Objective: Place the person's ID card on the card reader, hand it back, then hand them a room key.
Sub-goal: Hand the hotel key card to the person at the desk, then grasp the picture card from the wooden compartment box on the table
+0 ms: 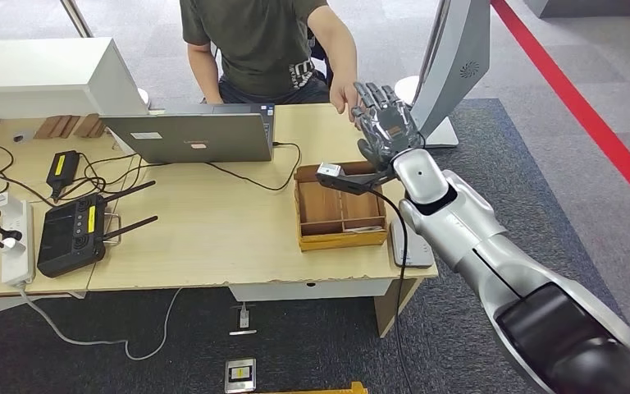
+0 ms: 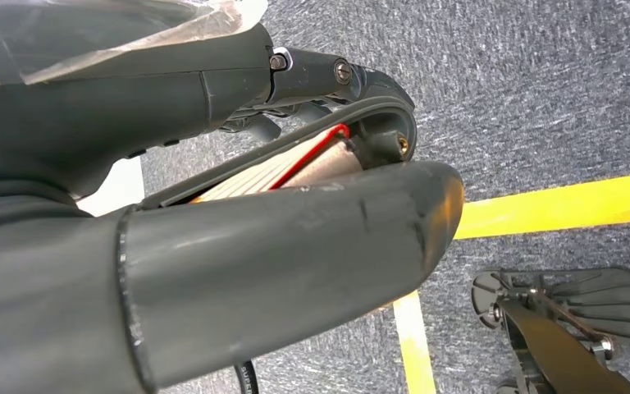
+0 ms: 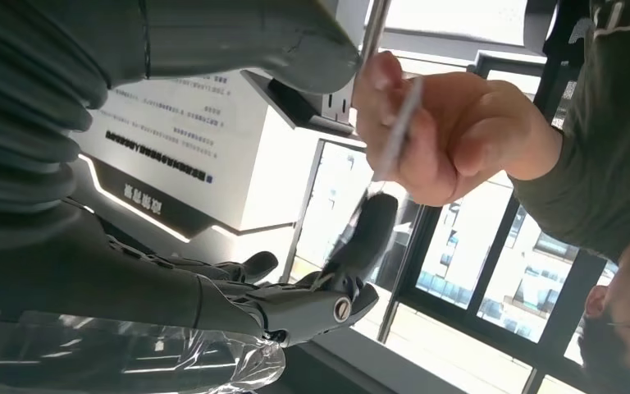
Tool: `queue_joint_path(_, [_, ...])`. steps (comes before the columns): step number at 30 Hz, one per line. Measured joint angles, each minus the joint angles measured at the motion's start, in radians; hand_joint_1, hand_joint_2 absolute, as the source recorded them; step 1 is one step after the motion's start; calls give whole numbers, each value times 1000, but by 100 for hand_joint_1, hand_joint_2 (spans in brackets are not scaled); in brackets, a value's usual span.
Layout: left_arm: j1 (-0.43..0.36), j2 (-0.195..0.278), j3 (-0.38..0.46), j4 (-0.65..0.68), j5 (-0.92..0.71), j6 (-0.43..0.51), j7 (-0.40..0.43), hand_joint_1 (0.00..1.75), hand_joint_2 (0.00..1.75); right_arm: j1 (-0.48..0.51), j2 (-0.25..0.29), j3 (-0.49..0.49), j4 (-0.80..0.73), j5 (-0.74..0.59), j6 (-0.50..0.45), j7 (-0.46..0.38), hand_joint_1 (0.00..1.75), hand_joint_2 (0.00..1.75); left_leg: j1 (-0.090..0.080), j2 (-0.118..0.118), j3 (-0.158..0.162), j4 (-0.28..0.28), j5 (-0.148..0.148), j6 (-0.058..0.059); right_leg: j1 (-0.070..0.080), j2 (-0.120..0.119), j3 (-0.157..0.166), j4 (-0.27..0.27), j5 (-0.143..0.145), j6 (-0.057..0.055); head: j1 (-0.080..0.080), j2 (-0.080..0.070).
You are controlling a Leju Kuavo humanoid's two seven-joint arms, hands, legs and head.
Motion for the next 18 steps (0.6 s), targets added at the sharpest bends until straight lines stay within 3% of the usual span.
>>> queue_joint_path(12, [0, 0, -1, 0, 4, 2, 28, 0, 0, 2, -3, -2, 3, 36, 20, 14, 0, 0, 0, 0, 0, 0, 0, 0, 0, 0, 0, 0, 0, 0, 0, 0])
queue_joint_path(18, [0, -1, -1, 0, 7, 6, 34, 0, 0, 9, -33, -22, -6, 5, 35, 25, 0, 0, 0, 0, 0, 0, 0, 0, 0, 0, 0, 0, 0, 0, 0, 0])
